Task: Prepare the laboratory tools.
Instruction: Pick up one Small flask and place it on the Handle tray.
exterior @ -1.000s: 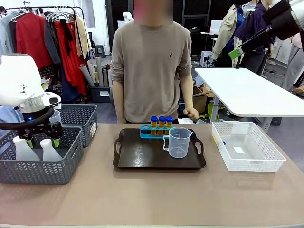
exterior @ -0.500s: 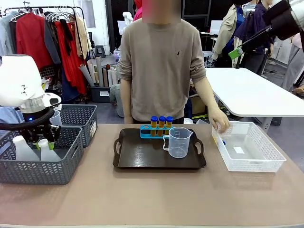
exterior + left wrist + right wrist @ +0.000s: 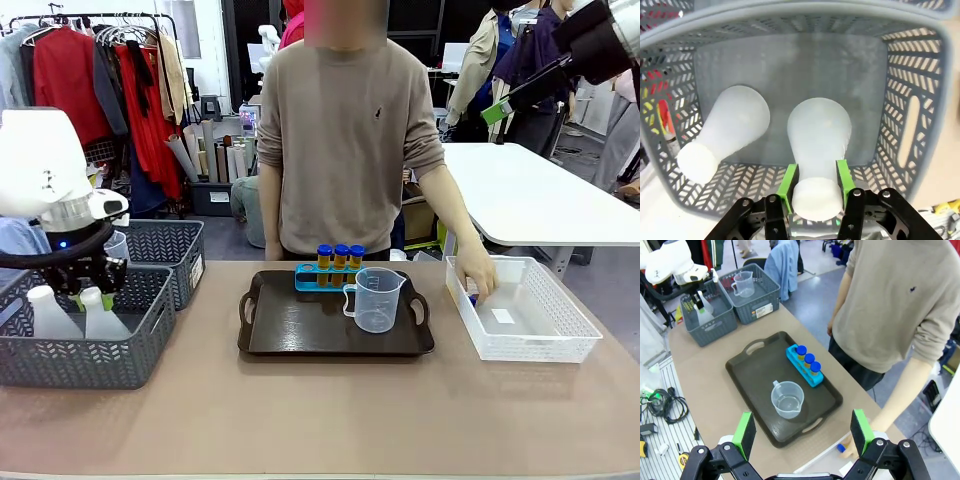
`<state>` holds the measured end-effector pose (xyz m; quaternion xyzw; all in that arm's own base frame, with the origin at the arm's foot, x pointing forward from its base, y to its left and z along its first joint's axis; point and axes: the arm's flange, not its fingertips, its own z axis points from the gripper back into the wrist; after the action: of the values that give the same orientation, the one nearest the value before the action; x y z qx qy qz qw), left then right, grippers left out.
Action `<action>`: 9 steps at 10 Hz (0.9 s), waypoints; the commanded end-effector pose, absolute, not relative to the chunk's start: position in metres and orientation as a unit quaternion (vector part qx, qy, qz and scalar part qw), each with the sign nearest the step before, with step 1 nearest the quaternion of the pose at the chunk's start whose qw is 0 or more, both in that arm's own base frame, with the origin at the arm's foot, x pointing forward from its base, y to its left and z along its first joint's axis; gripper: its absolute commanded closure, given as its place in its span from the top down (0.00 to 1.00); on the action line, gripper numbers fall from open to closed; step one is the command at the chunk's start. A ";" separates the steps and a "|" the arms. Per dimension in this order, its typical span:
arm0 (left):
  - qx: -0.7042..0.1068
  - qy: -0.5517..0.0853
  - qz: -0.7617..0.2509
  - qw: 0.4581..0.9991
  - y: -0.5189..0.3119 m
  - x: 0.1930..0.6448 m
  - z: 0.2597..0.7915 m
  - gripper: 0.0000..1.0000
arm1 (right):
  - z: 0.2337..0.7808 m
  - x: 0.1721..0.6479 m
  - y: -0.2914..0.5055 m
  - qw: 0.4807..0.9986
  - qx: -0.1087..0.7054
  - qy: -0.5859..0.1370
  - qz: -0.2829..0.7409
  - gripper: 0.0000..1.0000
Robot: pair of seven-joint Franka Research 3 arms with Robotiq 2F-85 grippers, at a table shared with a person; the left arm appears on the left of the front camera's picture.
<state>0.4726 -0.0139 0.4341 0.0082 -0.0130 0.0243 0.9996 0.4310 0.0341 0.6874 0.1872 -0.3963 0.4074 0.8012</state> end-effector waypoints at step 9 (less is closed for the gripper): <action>-0.010 -0.083 -0.117 0.990 -0.098 0.459 0.720 0.00 | 0.687 0.431 0.035 0.798 0.192 -0.400 0.408 1.00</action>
<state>0.4498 -0.0944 0.6995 0.0011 -0.0985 -0.0787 0.9920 0.4310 0.0342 0.6874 0.1871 -0.3963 0.4075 0.8012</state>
